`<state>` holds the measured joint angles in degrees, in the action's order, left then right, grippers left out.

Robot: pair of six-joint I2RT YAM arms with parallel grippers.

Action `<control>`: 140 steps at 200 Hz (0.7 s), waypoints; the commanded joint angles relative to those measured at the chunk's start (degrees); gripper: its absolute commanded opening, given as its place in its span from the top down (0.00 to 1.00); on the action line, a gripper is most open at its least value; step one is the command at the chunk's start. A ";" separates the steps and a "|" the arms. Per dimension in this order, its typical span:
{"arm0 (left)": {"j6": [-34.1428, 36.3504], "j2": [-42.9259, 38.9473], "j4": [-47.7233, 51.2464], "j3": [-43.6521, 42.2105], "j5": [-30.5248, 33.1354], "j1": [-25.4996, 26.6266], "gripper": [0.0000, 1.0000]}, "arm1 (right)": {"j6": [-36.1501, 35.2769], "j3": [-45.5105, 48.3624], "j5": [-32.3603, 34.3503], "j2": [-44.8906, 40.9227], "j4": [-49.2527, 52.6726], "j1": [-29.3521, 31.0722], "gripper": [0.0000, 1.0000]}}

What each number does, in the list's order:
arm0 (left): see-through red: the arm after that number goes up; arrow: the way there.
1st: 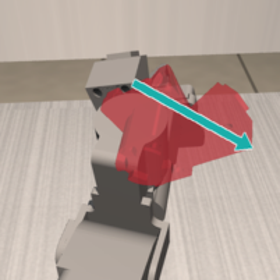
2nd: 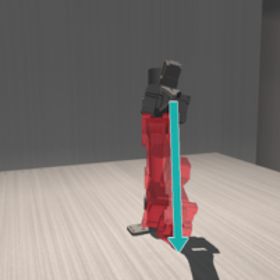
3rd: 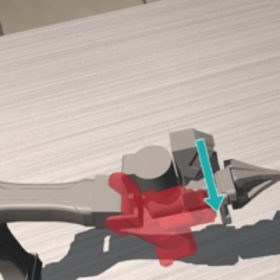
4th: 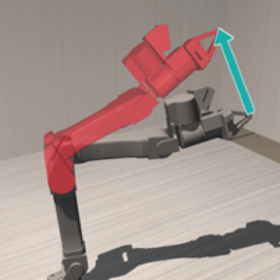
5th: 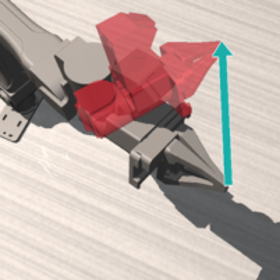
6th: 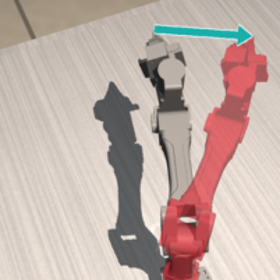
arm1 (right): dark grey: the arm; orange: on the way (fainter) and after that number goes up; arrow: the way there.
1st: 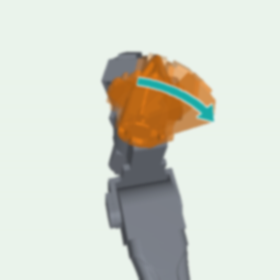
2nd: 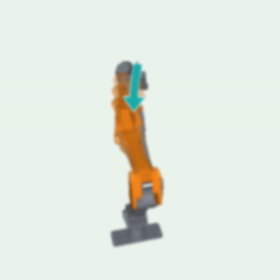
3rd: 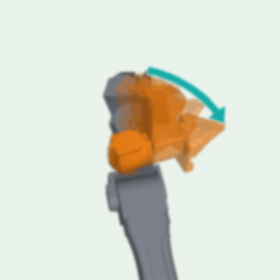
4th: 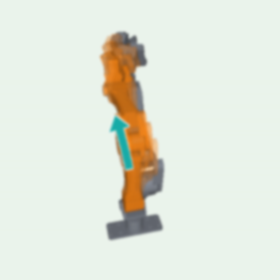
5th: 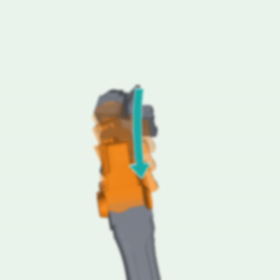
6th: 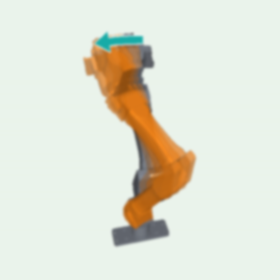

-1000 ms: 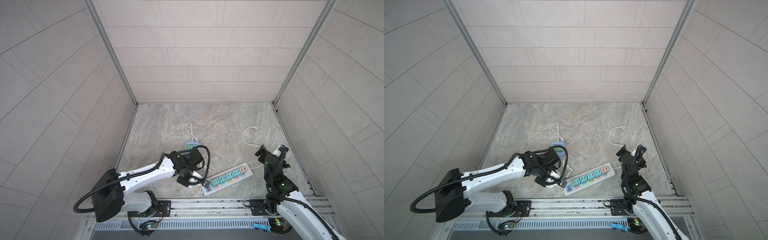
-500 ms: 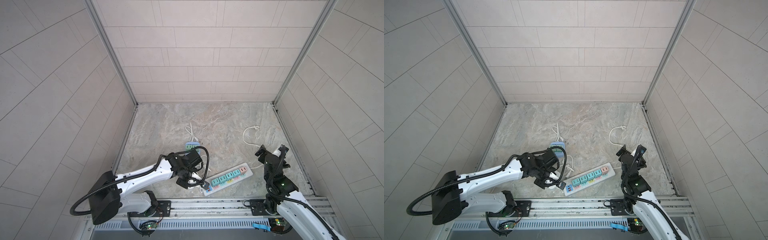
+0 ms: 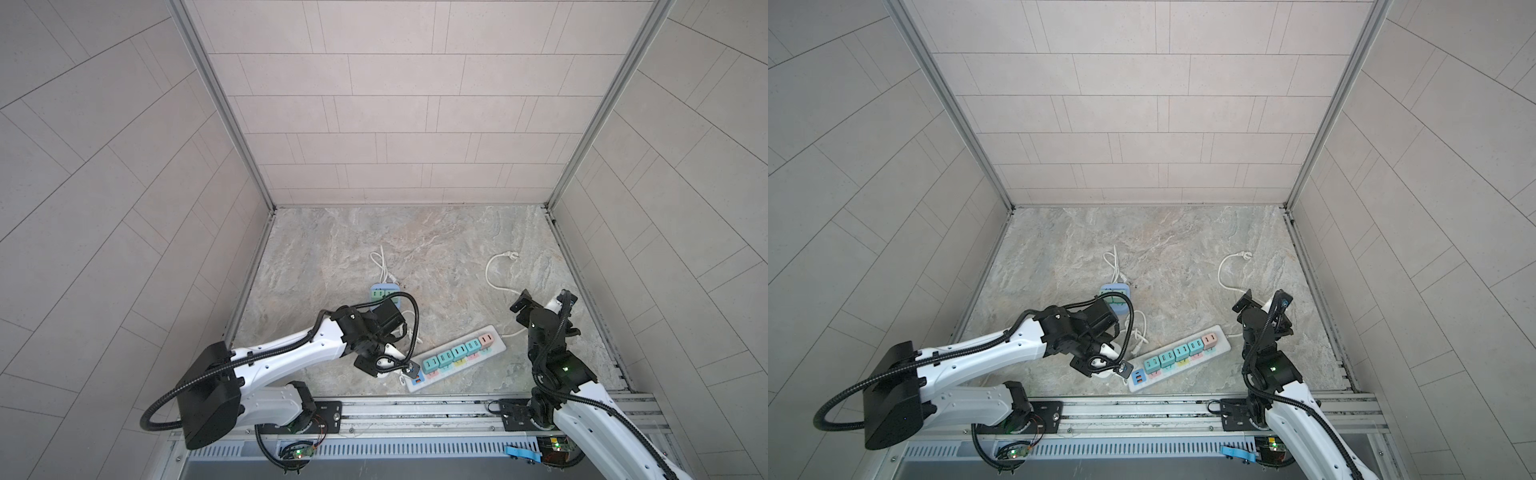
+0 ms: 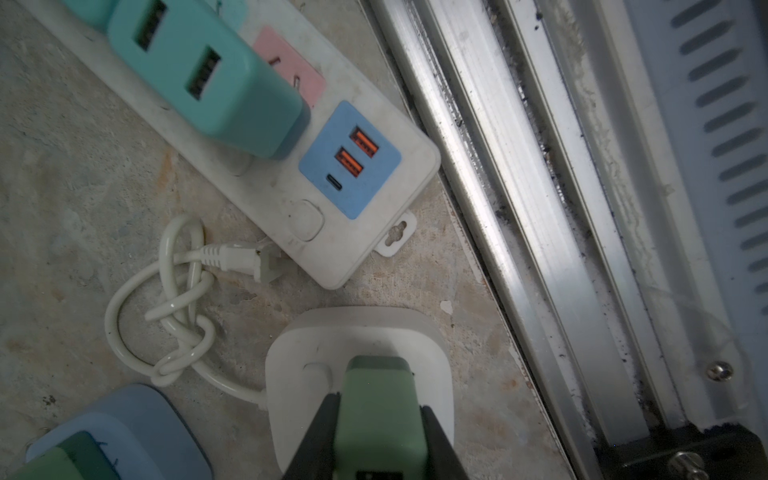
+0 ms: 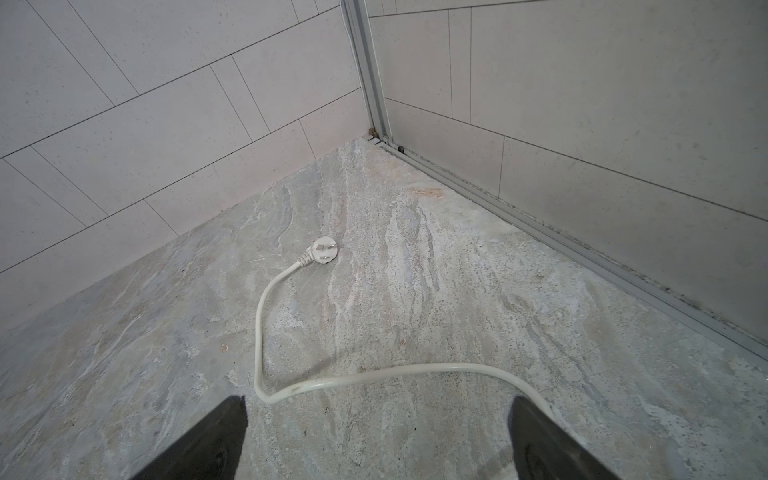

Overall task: Insert the plug
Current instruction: 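Press the green adapter down into the white socket with the left gripper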

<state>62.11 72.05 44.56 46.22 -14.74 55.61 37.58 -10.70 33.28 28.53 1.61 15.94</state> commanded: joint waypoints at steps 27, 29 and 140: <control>1.62 2.96 2.32 -0.07 2.35 -0.07 1.00 | 0.55 0.15 0.16 -0.22 0.75 -0.21 0.00; 1.62 2.93 2.36 -0.07 2.35 -0.07 1.00 | 0.54 0.15 0.13 -0.19 0.70 -0.26 0.00; 1.74 1.39 3.34 -1.15 4.47 0.16 1.00 | 0.56 0.13 0.19 -0.15 0.71 -0.21 0.00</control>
<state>62.63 72.84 44.93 46.98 -13.19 55.68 37.58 -10.70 33.26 28.53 1.61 15.94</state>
